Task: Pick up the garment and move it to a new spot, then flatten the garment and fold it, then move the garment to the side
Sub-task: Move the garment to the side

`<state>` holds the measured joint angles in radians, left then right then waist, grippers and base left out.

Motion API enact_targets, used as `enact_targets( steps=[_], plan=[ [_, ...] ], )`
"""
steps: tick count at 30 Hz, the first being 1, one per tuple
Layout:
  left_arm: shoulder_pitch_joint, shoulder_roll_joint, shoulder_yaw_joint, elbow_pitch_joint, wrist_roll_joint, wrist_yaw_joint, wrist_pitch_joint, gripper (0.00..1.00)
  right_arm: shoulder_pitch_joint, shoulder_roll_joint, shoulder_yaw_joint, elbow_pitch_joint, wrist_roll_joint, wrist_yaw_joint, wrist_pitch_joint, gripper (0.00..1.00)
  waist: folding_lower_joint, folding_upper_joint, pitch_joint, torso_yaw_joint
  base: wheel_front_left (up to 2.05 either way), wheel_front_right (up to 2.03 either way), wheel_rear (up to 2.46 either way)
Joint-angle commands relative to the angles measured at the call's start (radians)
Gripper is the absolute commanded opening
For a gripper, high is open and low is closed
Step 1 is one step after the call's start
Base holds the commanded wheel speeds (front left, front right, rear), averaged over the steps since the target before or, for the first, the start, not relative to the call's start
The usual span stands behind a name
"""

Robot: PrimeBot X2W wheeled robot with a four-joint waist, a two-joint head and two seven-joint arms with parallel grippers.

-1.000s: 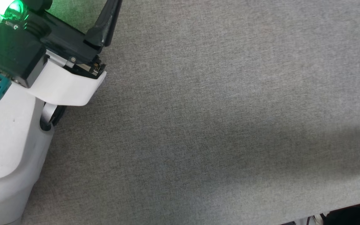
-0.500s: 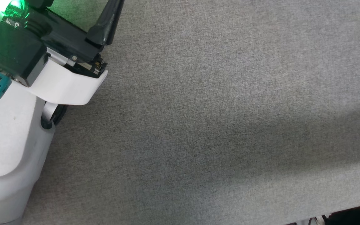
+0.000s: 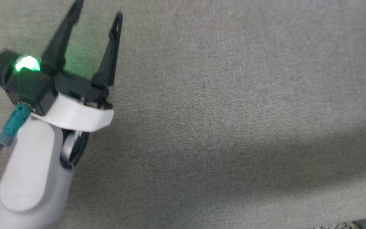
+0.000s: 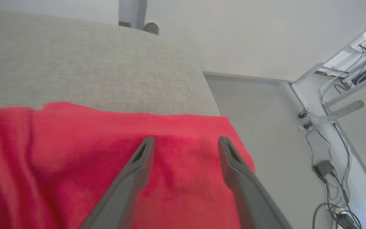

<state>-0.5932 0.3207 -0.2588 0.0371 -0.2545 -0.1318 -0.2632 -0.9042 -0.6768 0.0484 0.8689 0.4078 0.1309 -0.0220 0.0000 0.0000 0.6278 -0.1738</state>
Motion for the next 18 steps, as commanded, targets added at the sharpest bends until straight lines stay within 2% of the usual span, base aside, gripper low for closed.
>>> enact_targets(
  steps=[1,9,18],
  plan=[
    [0.033,-0.007,0.011,0.005,-0.010,0.003,-0.002,1.00,0.022,0.014,0.015,-0.020,0.014,0.000,-0.007,1.00,0.0000,0.0000,-0.072,0.033,0.00,0.00,0.00],
    [0.204,-0.087,0.063,0.086,-0.033,0.003,-0.002,1.00,0.167,0.064,0.136,-0.162,0.096,0.000,-0.056,1.00,0.0000,0.0000,-0.236,0.096,0.00,0.00,0.00],
    [0.338,-0.133,0.112,0.162,-0.057,0.003,-0.002,1.00,0.356,0.142,0.194,-0.264,0.150,0.000,-0.178,1.00,0.0000,0.0000,-0.392,0.174,0.00,0.00,0.00]
  ],
)
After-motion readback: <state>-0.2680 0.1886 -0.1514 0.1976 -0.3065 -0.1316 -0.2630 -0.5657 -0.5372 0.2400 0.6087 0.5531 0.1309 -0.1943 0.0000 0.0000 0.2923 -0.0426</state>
